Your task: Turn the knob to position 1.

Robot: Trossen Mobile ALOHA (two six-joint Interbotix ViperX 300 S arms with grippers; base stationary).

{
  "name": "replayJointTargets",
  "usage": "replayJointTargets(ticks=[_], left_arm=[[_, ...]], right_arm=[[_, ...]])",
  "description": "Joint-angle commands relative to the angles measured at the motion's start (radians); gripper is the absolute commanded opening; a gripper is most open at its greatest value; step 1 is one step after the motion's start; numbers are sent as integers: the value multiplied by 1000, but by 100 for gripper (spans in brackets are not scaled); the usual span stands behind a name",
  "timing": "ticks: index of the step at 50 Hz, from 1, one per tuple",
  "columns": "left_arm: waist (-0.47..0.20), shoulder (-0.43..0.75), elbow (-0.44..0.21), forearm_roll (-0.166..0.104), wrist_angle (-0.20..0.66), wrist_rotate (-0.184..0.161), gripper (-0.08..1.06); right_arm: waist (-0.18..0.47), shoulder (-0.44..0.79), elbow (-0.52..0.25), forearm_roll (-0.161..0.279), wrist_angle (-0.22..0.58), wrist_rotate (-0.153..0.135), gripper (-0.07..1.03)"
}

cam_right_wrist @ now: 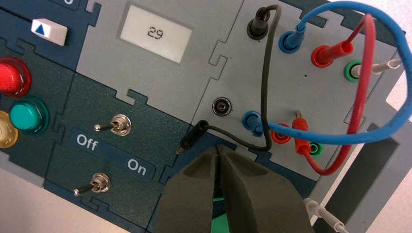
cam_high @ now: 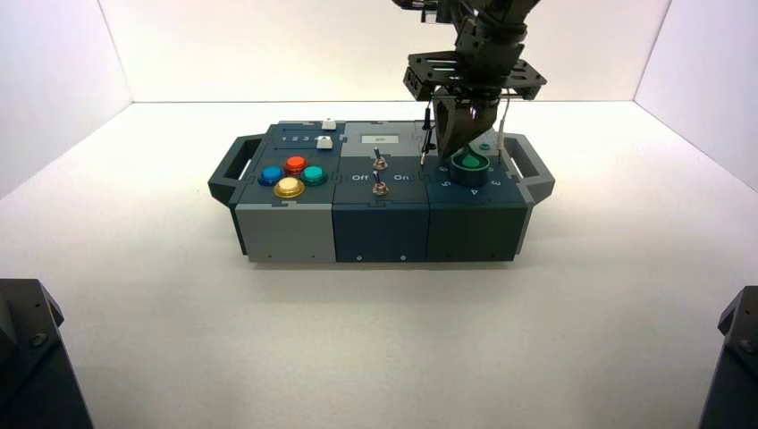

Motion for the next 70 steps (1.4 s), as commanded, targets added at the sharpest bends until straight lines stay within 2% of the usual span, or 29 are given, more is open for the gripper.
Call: replayJointTargets(ticks=[1, 18, 34, 42, 51, 64, 70], left_arm=[[5, 6, -18, 0, -14, 3, -3], [5, 5, -17, 0, -14, 3, -3], [3, 5, -18, 0, -15, 3, -3], [3, 5, -18, 0, -15, 3, -3], [3, 0, -17, 0, -15, 3, -3], [5, -9, -17, 3, -15, 5, -3], [3, -9, -15, 8, -15, 5, -3]], right_arm=[[3, -17, -26, 2, -3, 3, -2], [6, -35, -29, 6, 5, 3, -2], [6, -135, -43, 3, 66, 3, -2], [5, -160, -55, 3, 147, 5, -2], [6, -195, -21, 3, 196, 8, -2], [5, -230, 23, -9, 196, 6, -2], [9, -236, 40, -11, 193, -3, -2]])
